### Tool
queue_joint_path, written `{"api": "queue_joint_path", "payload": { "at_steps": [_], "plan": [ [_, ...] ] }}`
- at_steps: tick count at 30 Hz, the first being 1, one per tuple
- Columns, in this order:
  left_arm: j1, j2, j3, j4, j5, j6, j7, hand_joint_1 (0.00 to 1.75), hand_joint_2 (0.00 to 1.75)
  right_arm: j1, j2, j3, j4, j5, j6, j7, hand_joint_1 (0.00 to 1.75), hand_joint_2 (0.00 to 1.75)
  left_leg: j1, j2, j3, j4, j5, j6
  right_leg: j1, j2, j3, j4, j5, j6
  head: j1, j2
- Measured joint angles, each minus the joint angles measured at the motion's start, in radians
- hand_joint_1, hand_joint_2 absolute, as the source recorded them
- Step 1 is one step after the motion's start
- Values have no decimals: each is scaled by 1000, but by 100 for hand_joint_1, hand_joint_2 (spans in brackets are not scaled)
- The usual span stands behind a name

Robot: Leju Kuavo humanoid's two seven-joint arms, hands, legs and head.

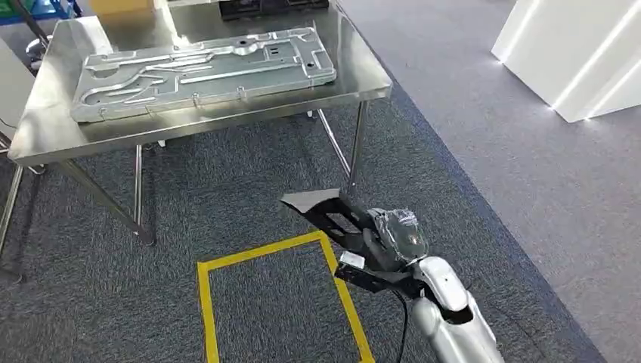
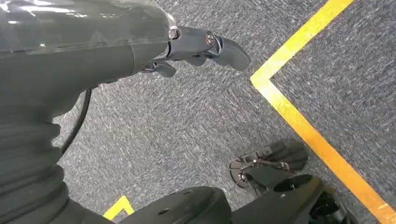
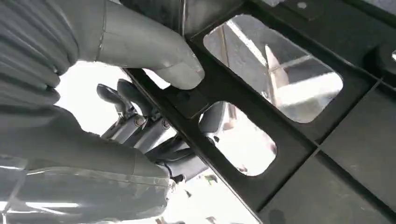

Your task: Take the parts from the cabinet and place them on the table.

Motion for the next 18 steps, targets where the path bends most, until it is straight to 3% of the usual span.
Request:
{"api": "queue_joint_path", "payload": {
  "at_steps": [3,5,10,14,18],
  "plan": [
    [-1,1,1,0,-10,-3,0,0,175,-228,-76,37,91,29,69,-25,175,175,0,0,-8,0,7,1,-1,-1,-6,1,6,1,0,0],
    [-5,2,1,0,-19,-7,1,0,175,-454,-132,105,191,53,160,-48,175,175,-2,0,-15,1,13,1,-3,-1,-16,3,11,1,0,0],
    [-10,4,2,0,-20,-18,5,0,175,-947,-171,291,431,96,307,-69,175,175,-2,-4,-27,1,21,0,-4,-7,-27,3,16,1,0,0],
    [-11,4,5,0,-14,-22,5,0,175,-1141,-164,404,529,90,351,-55,175,175,-1,-4,-27,0,21,-1,0,-7,-27,4,16,1,0,0],
    [-12,5,9,0,-14,-23,5,0,175,-1209,-158,475,579,65,354,-40,175,175,0,-4,-27,0,21,-1,0,-8,-27,4,15,1,0,0]
  ]
}}
